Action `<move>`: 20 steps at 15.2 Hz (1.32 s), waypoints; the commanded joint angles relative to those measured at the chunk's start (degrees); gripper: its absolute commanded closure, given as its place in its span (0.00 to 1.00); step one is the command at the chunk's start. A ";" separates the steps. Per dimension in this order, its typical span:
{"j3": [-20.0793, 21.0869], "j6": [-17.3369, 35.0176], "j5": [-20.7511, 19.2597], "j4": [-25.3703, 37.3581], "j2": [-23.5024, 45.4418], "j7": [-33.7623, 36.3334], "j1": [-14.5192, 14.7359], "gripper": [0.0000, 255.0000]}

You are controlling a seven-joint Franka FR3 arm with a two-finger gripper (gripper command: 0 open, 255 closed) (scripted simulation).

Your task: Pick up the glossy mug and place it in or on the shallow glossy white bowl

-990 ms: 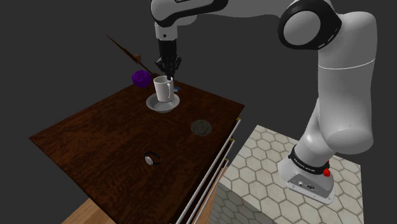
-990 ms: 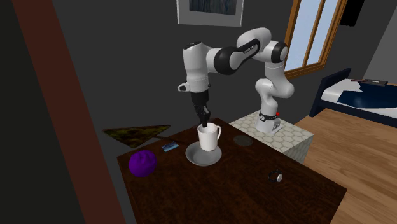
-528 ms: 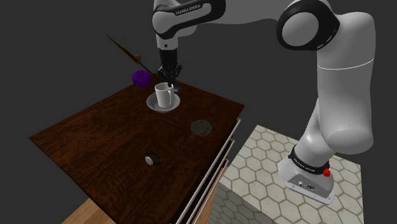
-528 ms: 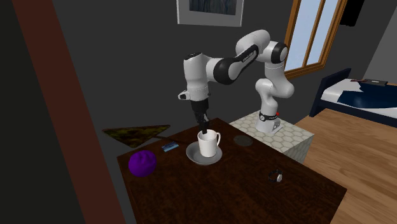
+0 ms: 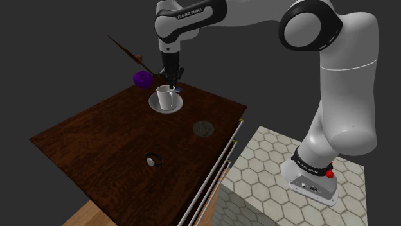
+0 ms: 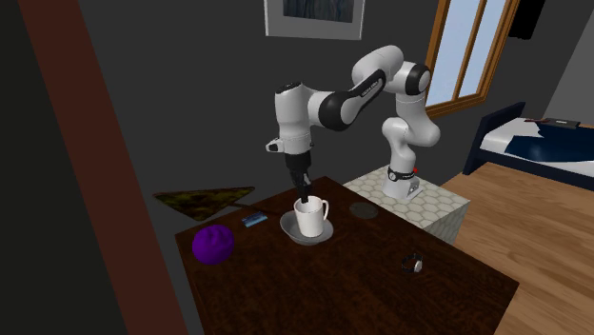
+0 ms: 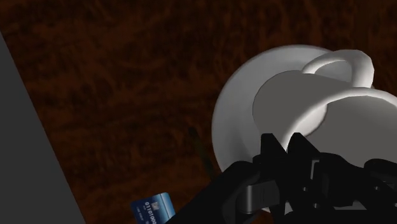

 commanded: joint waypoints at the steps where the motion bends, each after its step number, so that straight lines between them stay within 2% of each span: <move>1: 0.14 -0.15 0.06 -0.35 0.37 -0.05 0.10 1.00; 2: 0.14 -0.15 0.06 -0.36 0.37 -0.05 0.10 1.00; 3: 0.13 0.03 0.06 -0.62 0.30 -0.10 0.09 0.00; 8: 0.14 -0.15 0.06 -0.36 0.37 -0.05 0.10 0.00; 12: -0.11 -7.30 -0.22 6.60 0.17 0.32 -0.52 0.00; 20: -0.11 -7.30 -0.22 6.60 0.17 0.32 -0.52 0.00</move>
